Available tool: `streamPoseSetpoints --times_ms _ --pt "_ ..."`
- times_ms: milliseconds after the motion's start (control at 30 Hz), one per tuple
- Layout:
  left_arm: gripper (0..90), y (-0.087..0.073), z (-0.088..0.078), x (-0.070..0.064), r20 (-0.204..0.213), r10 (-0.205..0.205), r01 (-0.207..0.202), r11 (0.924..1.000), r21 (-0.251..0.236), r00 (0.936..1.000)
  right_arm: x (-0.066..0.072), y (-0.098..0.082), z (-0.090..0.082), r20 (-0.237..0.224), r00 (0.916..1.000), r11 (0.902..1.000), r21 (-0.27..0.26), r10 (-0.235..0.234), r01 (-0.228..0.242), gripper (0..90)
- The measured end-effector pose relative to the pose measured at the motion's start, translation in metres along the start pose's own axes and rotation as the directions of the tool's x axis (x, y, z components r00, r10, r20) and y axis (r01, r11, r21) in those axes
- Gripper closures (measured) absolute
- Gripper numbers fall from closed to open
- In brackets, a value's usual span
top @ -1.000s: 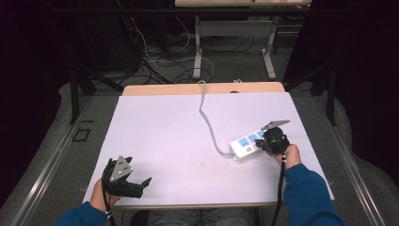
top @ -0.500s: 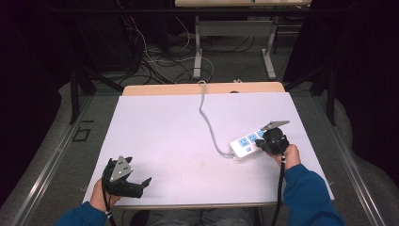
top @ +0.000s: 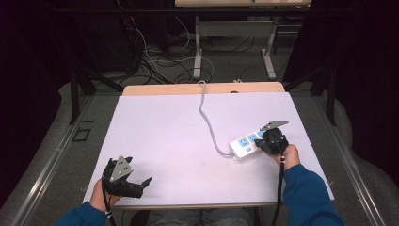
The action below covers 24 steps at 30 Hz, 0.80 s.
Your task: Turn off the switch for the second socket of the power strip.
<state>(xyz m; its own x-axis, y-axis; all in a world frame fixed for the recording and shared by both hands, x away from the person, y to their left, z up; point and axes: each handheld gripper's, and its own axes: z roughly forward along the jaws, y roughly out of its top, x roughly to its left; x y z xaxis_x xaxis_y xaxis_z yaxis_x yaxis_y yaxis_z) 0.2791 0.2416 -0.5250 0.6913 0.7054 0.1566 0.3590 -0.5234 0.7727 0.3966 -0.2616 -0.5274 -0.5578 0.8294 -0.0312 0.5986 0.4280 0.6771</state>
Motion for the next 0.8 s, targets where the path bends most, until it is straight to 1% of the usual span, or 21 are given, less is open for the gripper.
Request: streamPoseSetpoints --times_ms 33,67,133,600,633,767,800 --pt "0.7 0.0001 -0.0001 0.0001 -0.001 0.001 -0.001 1.0 0.001 1.0 -0.0006 -0.0002 -0.0005 0.003 1.0 1.0 -0.001 -0.007 0.007 90.0" --pt "0.7 0.0001 0.0002 0.0003 -0.002 0.003 -0.003 1.0 -0.003 1.0 -0.0016 -0.0004 -0.0003 -0.007 0.9999 0.9999 -0.004 -0.013 0.013 90.0" --pt "0.7 -0.0001 0.0004 -0.0002 0.005 -0.005 0.005 1.0 -0.003 1.0 -0.0017 -0.0004 -0.0005 -0.007 0.9999 0.9999 -0.004 -0.012 0.012 90.0" --pt "0.8 0.0001 0.0006 -0.0003 0.005 -0.002 0.002 1.0 -0.002 1.0 -0.0005 0.0002 -0.0008 -0.001 0.9998 0.9998 0.002 -0.02 0.02 90.0" --pt "0.8 0.0001 0.0006 -0.0004 0.006 -0.004 0.004 1.0 -0.001 1.0 -0.0009 0.0005 -0.0005 0.002 0.9995 0.9995 -0.001 -0.032 0.032 90.0" --pt "0.8 0.0002 0.0007 -0.0003 0.005 -0.002 0.002 1.0 -0.003 1.0 -0.0005 0.0005 -0.0006 0.007 0.9994 0.9994 -0.003 -0.034 0.034 90.0" --pt "0.8 0.0002 0.0007 -0.0003 0.005 -0.002 0.002 1.0 -0.002 1.0 -0.0012 0.0007 -0.0004 0.003 0.9991 0.9991 -0.003 -0.043 0.043 90.0"
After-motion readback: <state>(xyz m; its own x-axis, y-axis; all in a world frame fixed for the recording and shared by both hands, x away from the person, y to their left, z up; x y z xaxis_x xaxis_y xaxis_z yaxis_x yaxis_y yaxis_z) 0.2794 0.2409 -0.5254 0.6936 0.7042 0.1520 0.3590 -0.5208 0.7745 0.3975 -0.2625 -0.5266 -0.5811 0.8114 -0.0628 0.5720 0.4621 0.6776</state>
